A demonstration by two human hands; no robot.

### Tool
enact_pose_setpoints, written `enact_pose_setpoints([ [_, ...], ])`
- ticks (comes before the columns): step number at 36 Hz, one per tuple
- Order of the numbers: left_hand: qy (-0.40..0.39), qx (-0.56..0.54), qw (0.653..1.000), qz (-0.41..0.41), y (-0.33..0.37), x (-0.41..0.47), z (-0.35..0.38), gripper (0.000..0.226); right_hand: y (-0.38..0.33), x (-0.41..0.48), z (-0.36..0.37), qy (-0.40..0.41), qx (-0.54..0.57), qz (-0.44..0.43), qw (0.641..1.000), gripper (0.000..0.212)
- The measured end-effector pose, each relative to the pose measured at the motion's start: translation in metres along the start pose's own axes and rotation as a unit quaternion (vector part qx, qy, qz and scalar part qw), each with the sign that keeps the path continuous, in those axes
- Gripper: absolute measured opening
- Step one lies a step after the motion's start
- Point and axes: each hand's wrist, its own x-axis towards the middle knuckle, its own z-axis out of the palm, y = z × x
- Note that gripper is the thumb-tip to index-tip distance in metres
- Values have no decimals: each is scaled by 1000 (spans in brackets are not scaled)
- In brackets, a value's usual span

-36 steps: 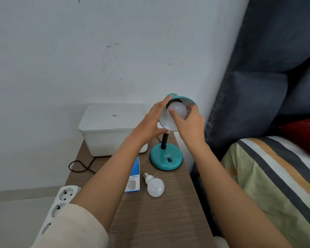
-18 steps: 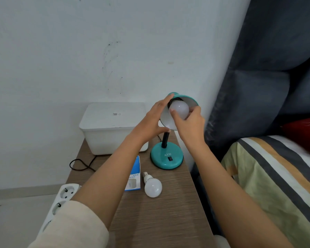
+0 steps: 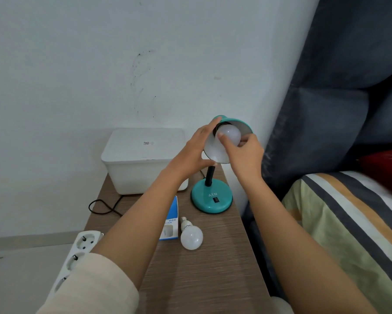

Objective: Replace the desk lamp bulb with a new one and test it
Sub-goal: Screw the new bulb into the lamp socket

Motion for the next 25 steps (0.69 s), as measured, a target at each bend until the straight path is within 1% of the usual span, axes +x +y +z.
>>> enact_pose_setpoints([
  [2,-4,-2,1000,-2,1,1,1,104,1,2,-1,-6,5,3,1000,49],
  [3,-5,-1,1000,-3,1,1,1,104,2,1,0,-4,-1,-9,1000,49],
  [6,-3,2,1000,0,1,1,1,103,7,-3,1,7,-52,-85,995,58],
  [9,-1,-3,1000,1,0,1,1,102,14,-5,1,10,-111,-178,978,58],
  [11,1,-4,1000,-2,-1,1,1,102,17,-5,2,12,-122,-196,973,56],
  [13,2,-2,1000,-3,-2,1,1,103,17,-4,3,23,-91,-170,981,55],
  [15,3,2,1000,-3,-1,1,2,104,14,-5,5,44,-30,-117,992,53],
  [18,4,11,1000,0,0,2,3,103,11,-8,9,80,28,-56,995,48],
  [25,11,16,1000,5,1,4,6,102,5,-9,13,126,81,5,989,41],
])
